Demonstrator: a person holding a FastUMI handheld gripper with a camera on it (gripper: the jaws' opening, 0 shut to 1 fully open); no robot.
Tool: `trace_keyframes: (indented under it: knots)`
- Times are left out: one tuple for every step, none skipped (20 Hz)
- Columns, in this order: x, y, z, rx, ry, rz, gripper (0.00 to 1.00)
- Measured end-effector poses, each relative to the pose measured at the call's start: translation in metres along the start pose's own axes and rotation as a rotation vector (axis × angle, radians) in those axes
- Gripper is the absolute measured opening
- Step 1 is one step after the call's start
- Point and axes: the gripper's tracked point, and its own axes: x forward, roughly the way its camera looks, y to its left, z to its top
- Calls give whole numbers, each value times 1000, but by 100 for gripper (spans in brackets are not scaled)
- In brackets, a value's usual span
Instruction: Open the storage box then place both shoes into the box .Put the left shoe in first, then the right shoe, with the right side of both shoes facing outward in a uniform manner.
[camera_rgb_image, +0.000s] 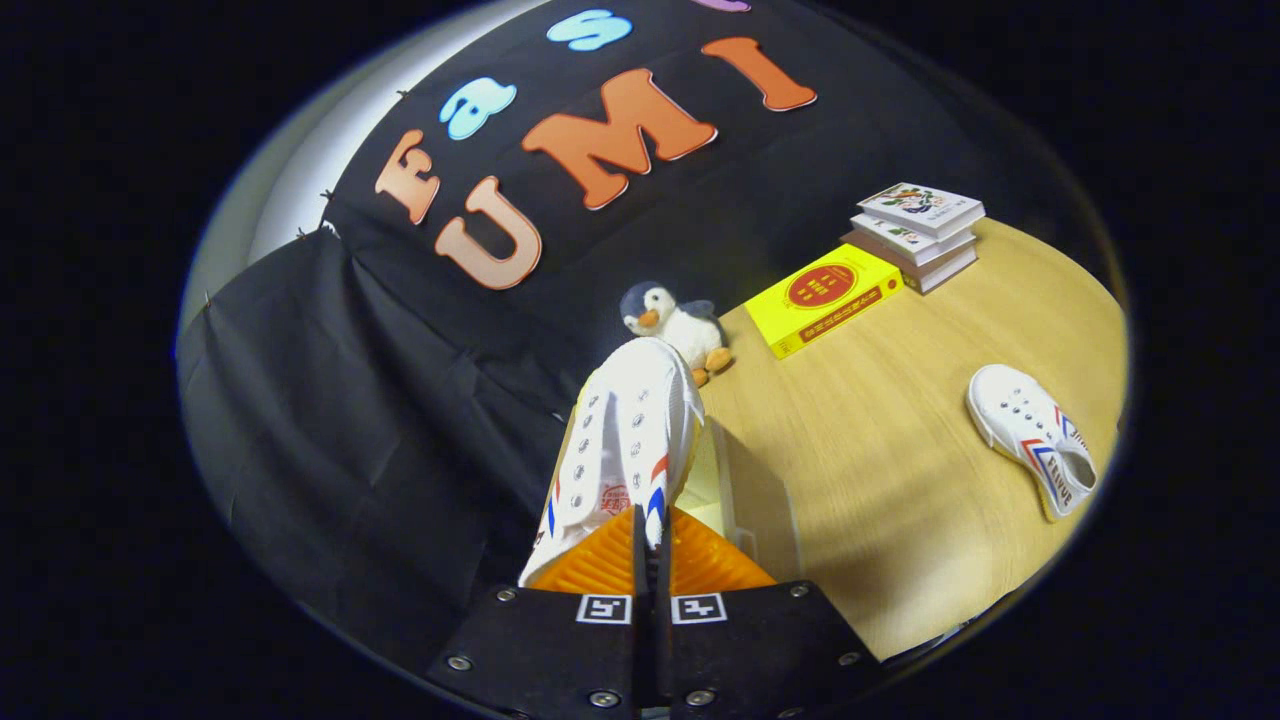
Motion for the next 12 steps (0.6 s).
trace_keyframes:
  knots:
    - [8, 7, -12, -9, 23, -4, 0]
    - [12, 12, -23, -19, 42, -12, 0]
    - [18, 18, -34, -29, 60, -15, 0]
    - [23, 24, -44, -38, 78, -15, 0]
    - [28, 27, -53, -41, 93, -17, 0]
    - [32, 29, -60, -43, 105, -26, 0]
    - [36, 27, -66, -45, 117, -48, 0]
    - [39, 23, -72, -50, 133, -80, 0]
    - [42, 19, -76, -58, 140, -106, 0]
    - [46, 19, -81, -68, 148, -121, 0]
    - [50, 19, -85, -70, 155, -125, 0]
    - [52, 21, -90, -69, 165, -117, 1]
